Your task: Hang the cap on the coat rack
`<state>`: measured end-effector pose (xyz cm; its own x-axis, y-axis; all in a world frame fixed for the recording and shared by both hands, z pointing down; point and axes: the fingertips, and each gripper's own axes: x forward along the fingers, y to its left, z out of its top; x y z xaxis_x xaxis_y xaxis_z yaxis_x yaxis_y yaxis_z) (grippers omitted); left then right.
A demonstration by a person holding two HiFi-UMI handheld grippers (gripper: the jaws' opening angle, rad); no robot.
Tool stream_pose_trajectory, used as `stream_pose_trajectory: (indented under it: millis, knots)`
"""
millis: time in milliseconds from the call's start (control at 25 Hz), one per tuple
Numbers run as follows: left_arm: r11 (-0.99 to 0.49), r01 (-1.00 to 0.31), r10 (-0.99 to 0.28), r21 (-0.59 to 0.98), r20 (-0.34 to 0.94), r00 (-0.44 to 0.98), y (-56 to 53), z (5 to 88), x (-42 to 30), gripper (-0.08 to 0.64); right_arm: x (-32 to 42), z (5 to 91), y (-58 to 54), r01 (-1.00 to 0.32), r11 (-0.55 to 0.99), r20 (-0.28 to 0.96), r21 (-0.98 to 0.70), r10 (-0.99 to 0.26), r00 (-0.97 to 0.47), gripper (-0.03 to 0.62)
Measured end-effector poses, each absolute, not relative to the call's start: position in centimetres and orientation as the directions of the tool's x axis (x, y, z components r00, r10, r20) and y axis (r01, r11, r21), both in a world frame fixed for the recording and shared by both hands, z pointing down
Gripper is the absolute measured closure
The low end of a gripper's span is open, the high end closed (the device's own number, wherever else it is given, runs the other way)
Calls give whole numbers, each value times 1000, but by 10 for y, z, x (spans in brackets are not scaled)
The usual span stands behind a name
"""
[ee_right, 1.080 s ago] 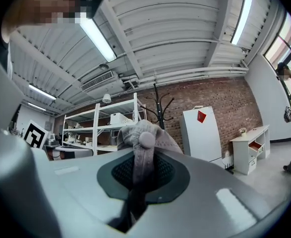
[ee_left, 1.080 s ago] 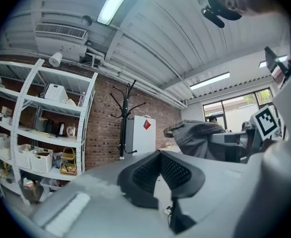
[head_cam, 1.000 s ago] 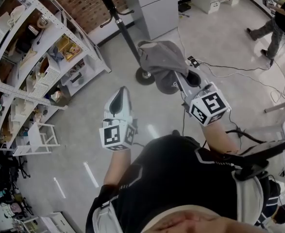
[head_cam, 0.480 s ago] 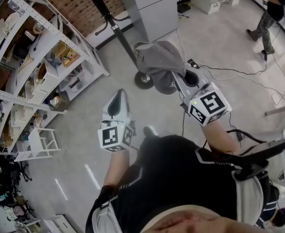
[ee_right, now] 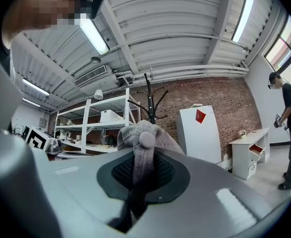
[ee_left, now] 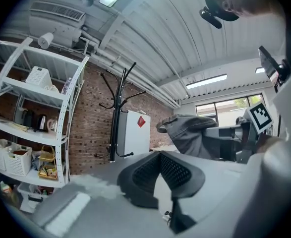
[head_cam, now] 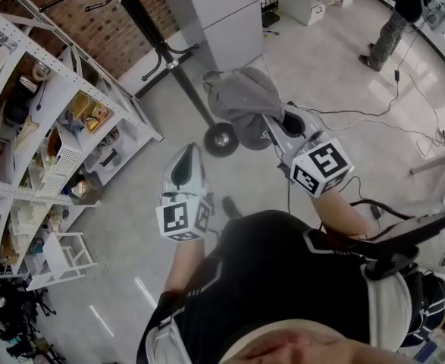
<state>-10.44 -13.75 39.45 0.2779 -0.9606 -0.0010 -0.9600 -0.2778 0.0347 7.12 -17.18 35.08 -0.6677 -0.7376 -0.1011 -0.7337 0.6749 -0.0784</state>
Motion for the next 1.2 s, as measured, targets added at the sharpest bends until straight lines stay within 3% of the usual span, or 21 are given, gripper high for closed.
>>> stream_pose_trajectory:
  millis: [840,1040,1200]
  knots:
    - [-426,-905,-903,27,-76,423,-275,356,-194,560,-16,315,-267,-797,597,-161,-94,-799,-580,572]
    - [-513,-858,-858,18,-56,511,-289,349,-193,560,-30,301,-271,-802,588,-190,-107,-804,-564,572]
    - [-498,-867,-864,-3,-88,496,-304,324,-196,560,-35,278,-280,-793,601,-216,-101,-791,-572,572]
